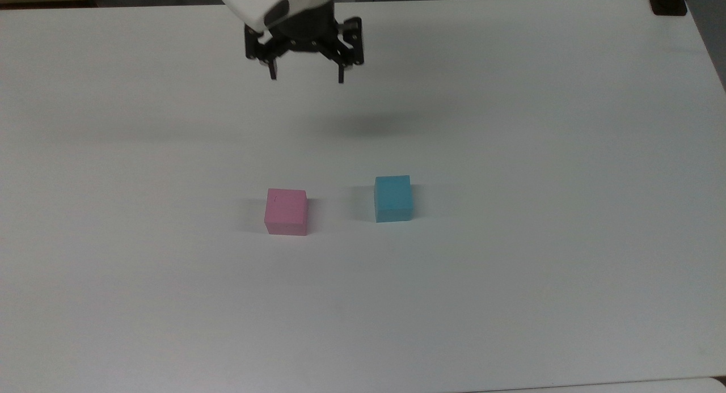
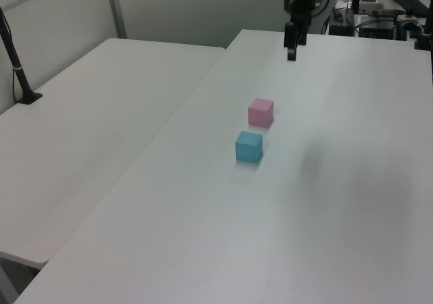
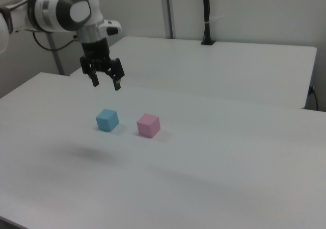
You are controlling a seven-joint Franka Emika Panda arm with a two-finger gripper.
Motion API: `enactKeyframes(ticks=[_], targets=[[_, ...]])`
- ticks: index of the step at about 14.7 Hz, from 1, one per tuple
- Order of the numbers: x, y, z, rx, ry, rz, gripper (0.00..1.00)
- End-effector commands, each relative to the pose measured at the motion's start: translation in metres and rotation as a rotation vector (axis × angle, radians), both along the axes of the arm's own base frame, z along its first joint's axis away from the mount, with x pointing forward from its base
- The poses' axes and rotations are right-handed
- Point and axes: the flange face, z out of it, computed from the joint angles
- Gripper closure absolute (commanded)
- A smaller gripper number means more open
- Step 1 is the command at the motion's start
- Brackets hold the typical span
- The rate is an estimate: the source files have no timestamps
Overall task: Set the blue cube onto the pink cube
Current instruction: 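Move the open gripper down over the light-blue cube, then close the gripper on the light-blue cube and lift it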
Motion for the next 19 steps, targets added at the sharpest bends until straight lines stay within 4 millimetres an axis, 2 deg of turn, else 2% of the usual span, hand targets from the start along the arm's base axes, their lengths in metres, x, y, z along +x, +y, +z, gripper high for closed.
enactKeyframes(ticks=[1, 6, 11, 18, 19], targets=[[0.016, 0.037, -0.046, 0.012, 0.015, 0.039, 0.0], [0.04, 0.084, -0.12, 0.025, 0.006, 0.029, 0.0], [0.054, 0.112, -0.174, 0.035, -0.034, 0.01, 0.0], [0.058, 0.131, -0.205, 0.069, -0.041, -0.026, 0.0], [0.059, 0.137, -0.212, 0.054, -0.056, -0.067, 0.15]])
